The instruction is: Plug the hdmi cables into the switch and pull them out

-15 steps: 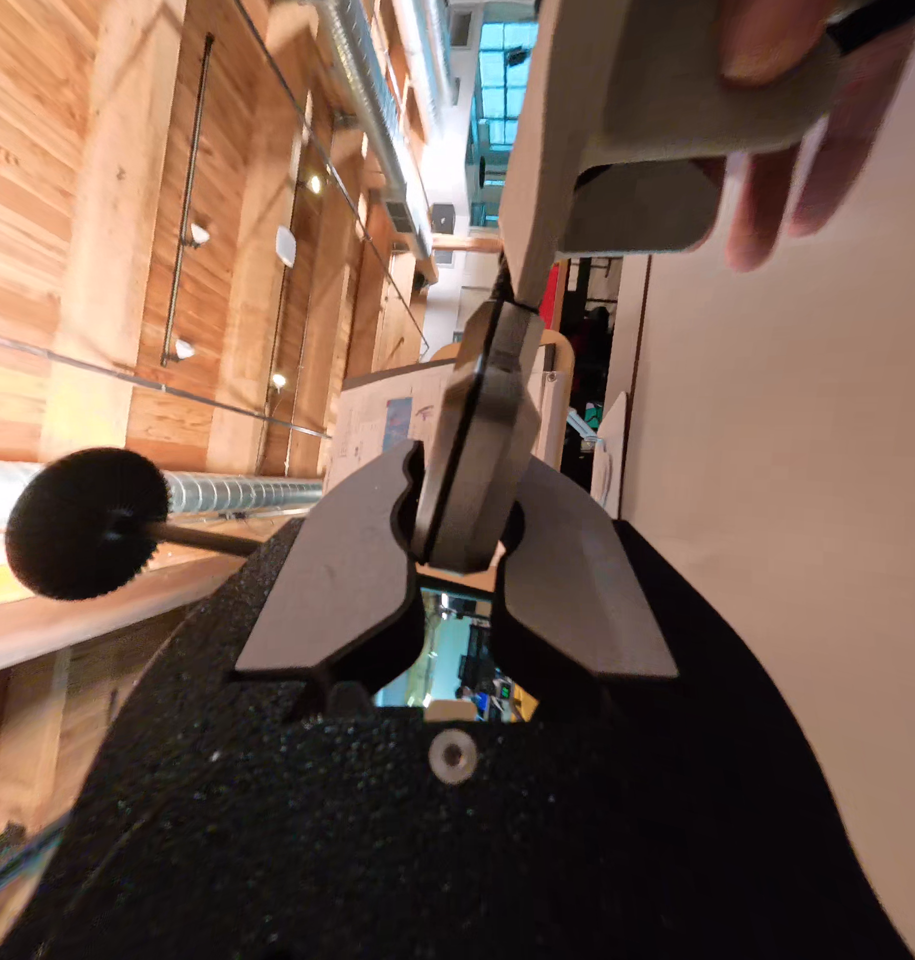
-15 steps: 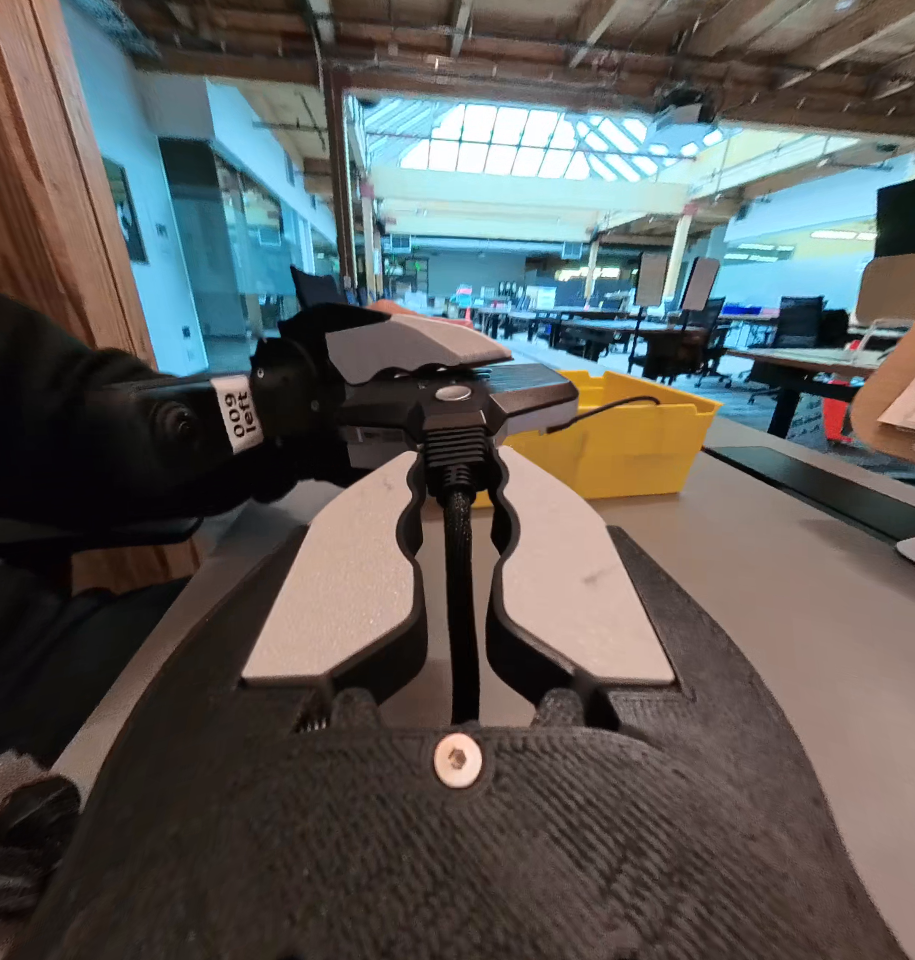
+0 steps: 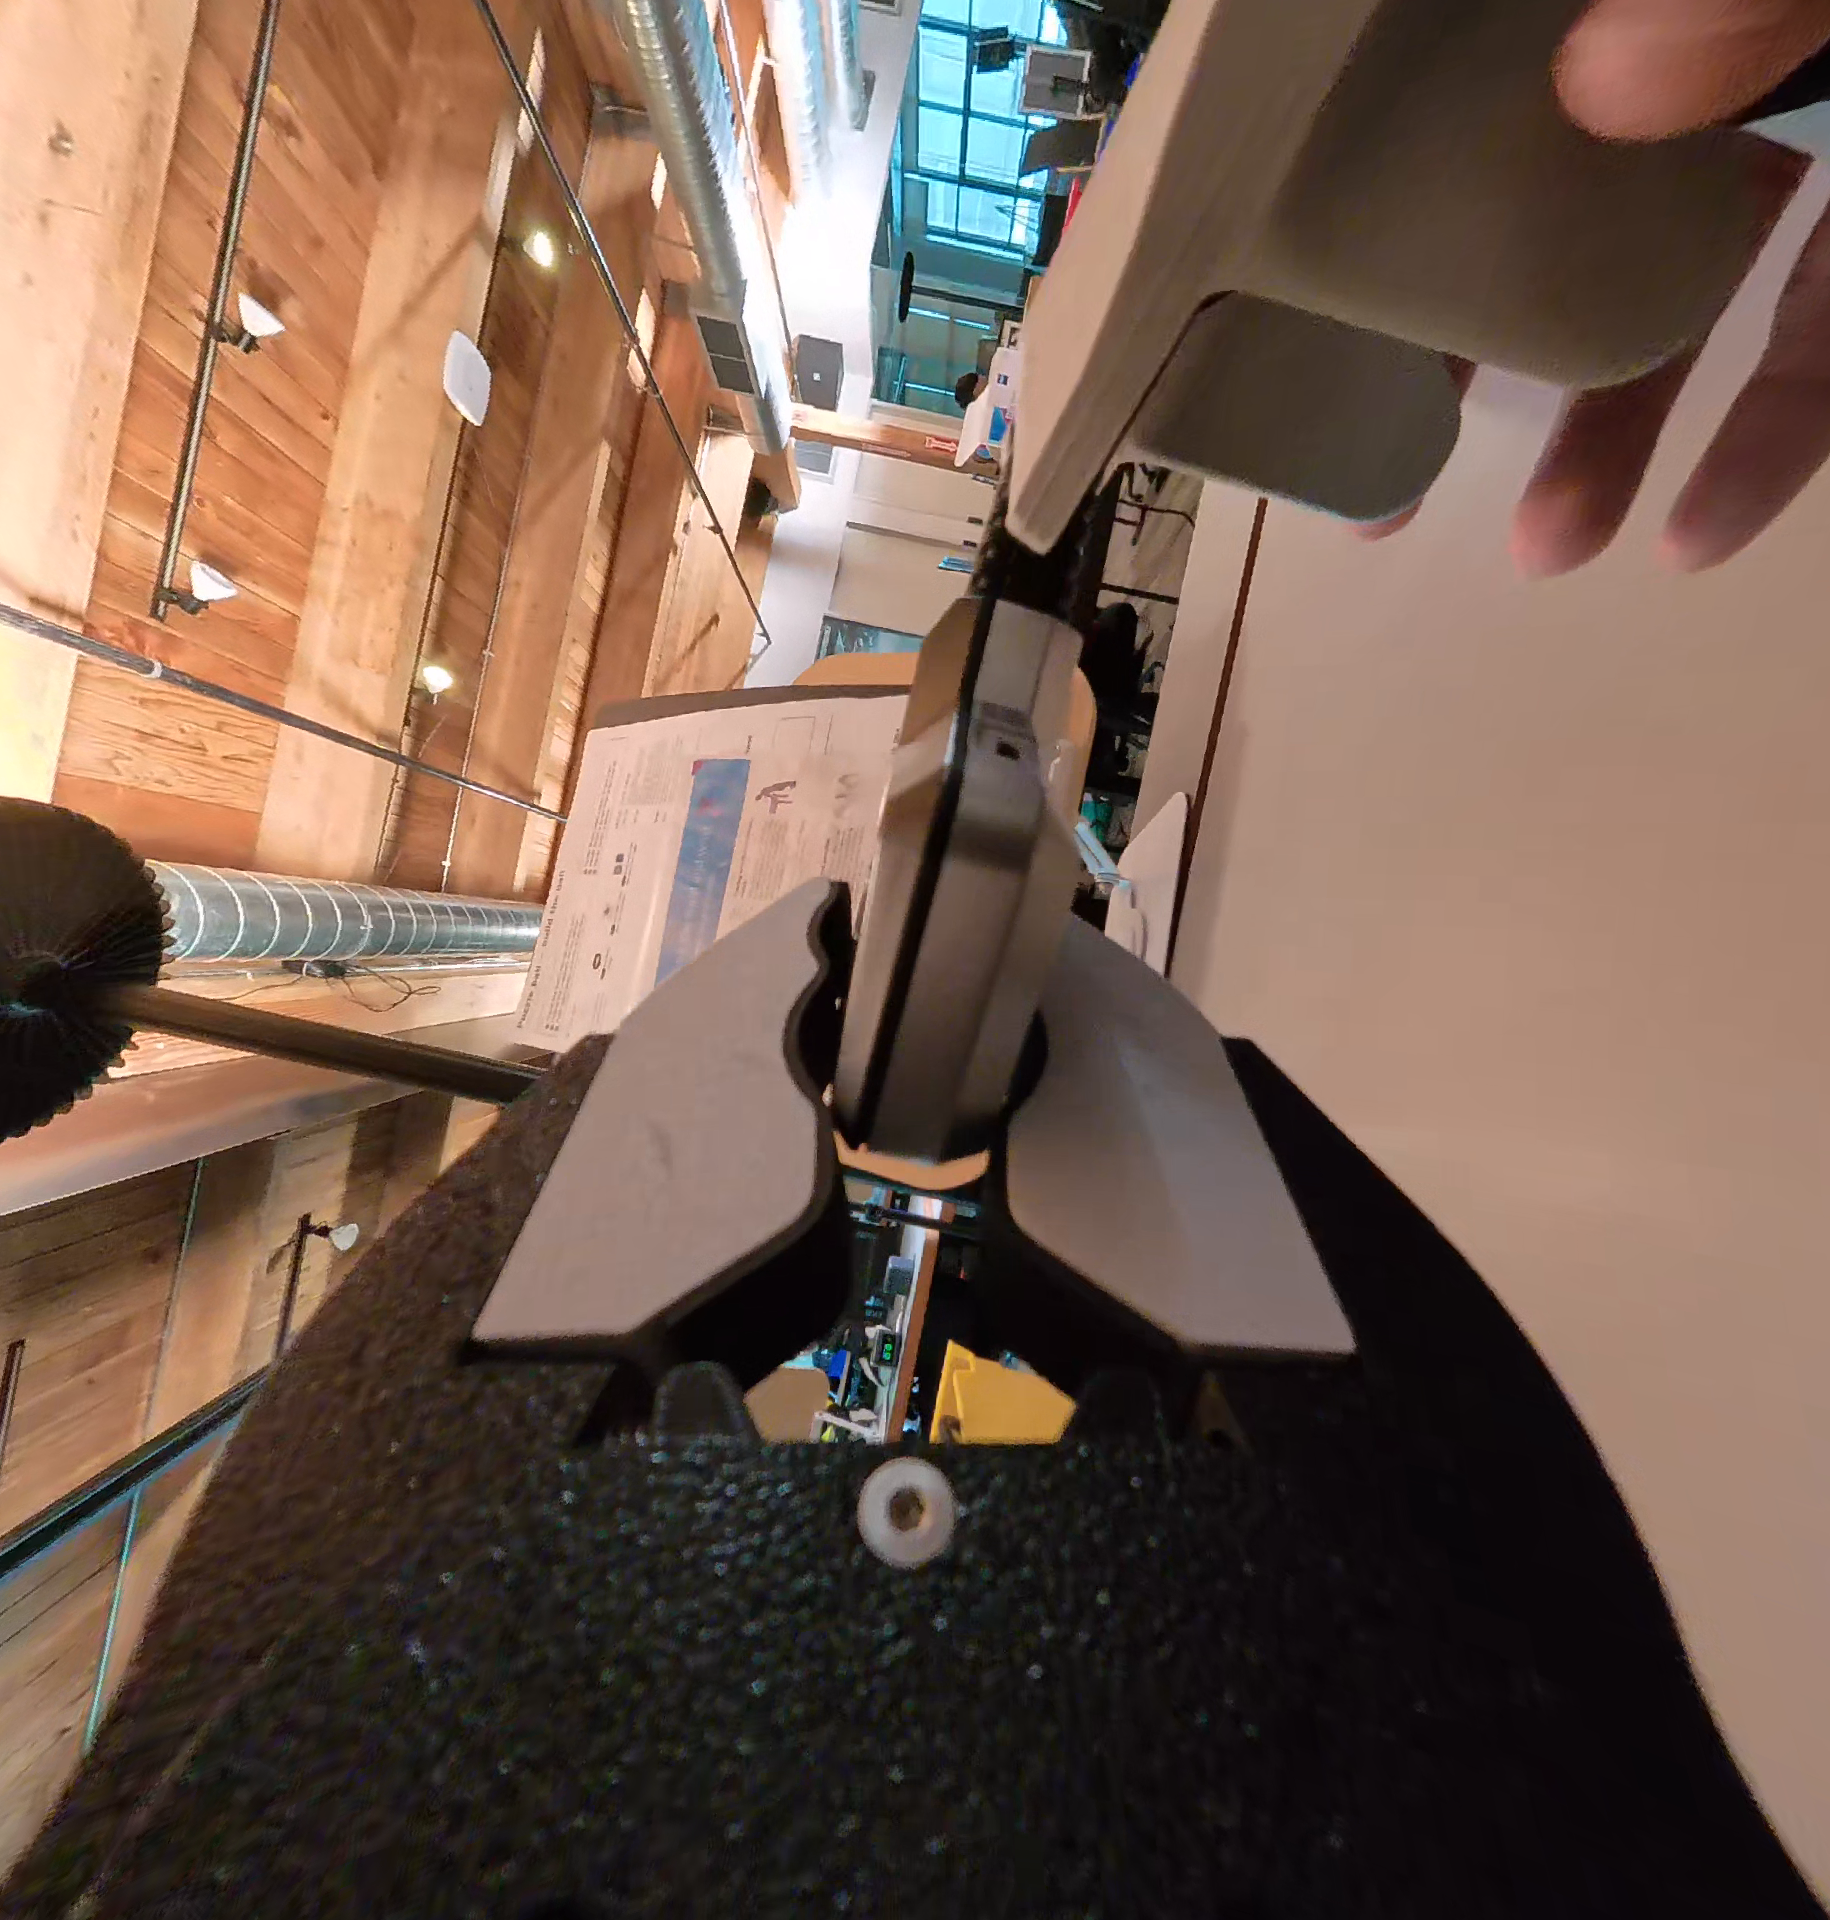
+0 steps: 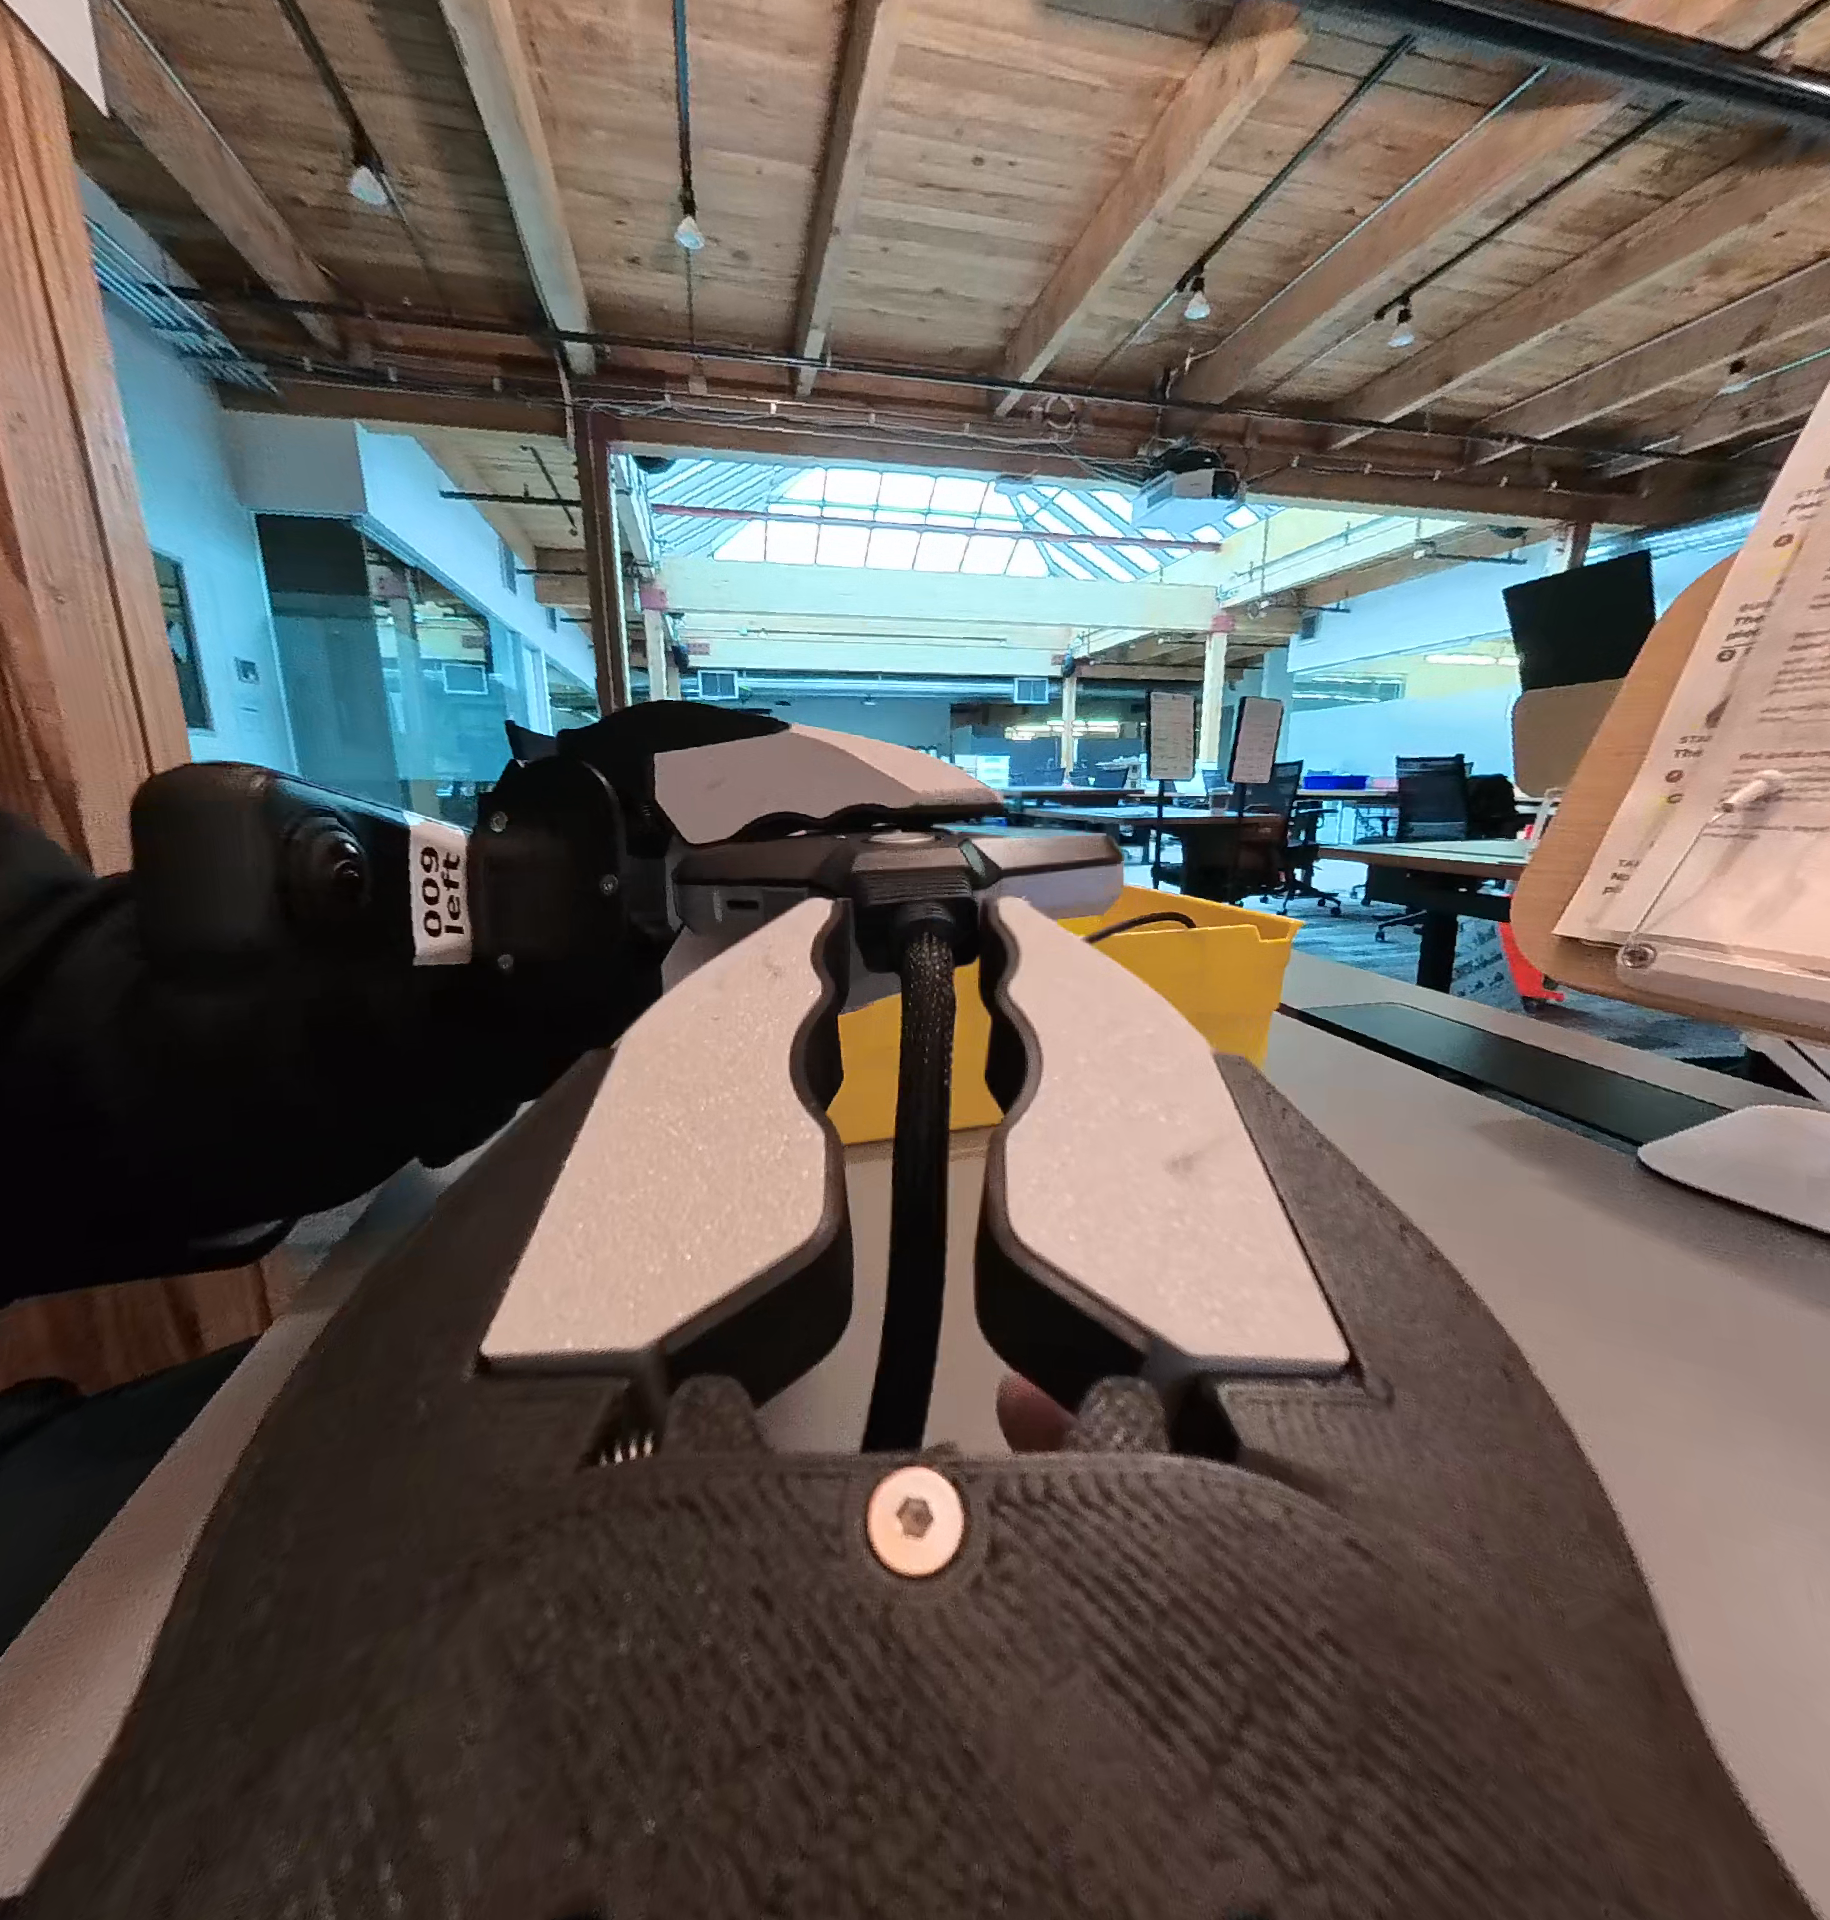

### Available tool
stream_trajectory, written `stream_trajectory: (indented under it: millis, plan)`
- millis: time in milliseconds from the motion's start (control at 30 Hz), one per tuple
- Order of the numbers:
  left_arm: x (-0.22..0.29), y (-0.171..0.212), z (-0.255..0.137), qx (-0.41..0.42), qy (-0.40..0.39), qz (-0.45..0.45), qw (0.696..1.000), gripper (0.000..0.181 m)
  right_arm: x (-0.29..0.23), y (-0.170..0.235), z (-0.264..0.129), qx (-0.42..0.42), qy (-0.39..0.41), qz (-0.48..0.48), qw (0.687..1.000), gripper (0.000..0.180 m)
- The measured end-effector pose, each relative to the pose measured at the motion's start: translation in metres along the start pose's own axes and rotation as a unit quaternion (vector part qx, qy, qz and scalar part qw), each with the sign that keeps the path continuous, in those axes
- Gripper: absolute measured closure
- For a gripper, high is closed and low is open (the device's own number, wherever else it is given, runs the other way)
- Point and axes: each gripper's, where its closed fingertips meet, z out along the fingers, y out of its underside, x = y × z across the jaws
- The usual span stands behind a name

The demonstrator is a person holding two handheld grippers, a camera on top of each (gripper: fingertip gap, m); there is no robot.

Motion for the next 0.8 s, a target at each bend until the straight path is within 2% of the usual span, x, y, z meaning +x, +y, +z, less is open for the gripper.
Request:
stream_trajectory:
  millis: [200, 367, 800]
  plan:
    - [0.001, 0.0, -0.005, -0.002, -0.002, 0.002, 1.0, 0.156, -0.004, 0.007, 0.004, -0.019, 0.002, -0.022, 1.0, 0.157]
    - [0.006, 0.001, -0.003, -0.008, 0.014, 0.003, 1.0, 0.156, -0.001, 0.007, 0.004, -0.023, 0.011, 0.005, 1.0, 0.155]
    - [0.01, 0.0, -0.005, -0.015, 0.026, -0.066, 0.997, 0.152, -0.004, 0.01, 0.001, -0.049, 0.01, 0.005, 0.999, 0.156]
